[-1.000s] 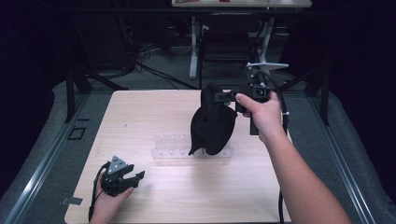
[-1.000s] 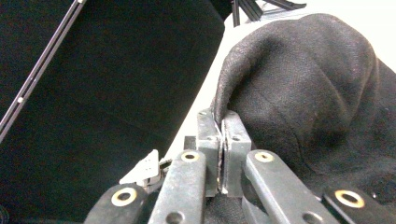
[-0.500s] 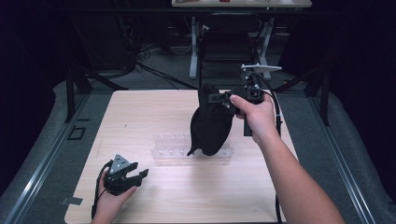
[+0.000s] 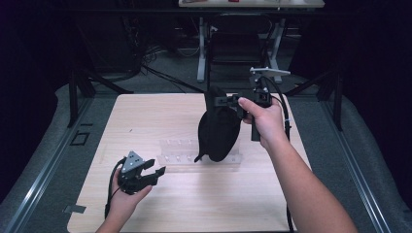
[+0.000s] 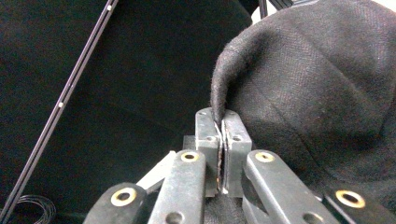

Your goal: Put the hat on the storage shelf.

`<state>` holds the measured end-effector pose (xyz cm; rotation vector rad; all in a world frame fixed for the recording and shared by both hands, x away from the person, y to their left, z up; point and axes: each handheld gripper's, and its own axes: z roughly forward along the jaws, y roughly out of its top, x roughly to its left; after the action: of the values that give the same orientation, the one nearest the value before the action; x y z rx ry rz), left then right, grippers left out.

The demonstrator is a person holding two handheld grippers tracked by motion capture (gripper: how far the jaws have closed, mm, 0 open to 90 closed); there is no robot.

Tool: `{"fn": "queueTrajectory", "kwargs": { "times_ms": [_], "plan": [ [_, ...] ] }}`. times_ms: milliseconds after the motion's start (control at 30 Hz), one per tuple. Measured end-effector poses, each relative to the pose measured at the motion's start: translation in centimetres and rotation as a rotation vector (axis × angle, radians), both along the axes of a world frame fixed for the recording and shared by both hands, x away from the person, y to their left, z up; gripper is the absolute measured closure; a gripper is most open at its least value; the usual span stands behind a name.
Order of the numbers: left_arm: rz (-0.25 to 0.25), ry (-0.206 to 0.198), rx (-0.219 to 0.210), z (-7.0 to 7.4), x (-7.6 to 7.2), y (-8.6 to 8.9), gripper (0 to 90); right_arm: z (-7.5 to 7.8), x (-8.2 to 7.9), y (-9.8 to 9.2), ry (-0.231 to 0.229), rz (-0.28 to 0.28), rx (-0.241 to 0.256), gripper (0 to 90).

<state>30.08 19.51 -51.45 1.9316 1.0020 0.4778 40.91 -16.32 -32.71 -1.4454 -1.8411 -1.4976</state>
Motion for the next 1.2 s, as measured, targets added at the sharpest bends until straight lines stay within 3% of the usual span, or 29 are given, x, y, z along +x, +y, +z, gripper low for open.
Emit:
{"fn": "queueTrajectory", "kwargs": {
  "times_ms": [700, 1200],
  "plan": [
    [-0.105, -0.077, 0.020, 3.7, 0.6, -5.2, 47.5, 0.2, -0.1, 1.1, -0.006, 0.009, -0.001, 87.8],
    [-0.171, -0.086, 0.030, 4.8, 0.4, -7.8, 54.7, 0.0, 0.1, 0.9, -0.008, 0.011, 0.010, 87.8]
  ]
}}
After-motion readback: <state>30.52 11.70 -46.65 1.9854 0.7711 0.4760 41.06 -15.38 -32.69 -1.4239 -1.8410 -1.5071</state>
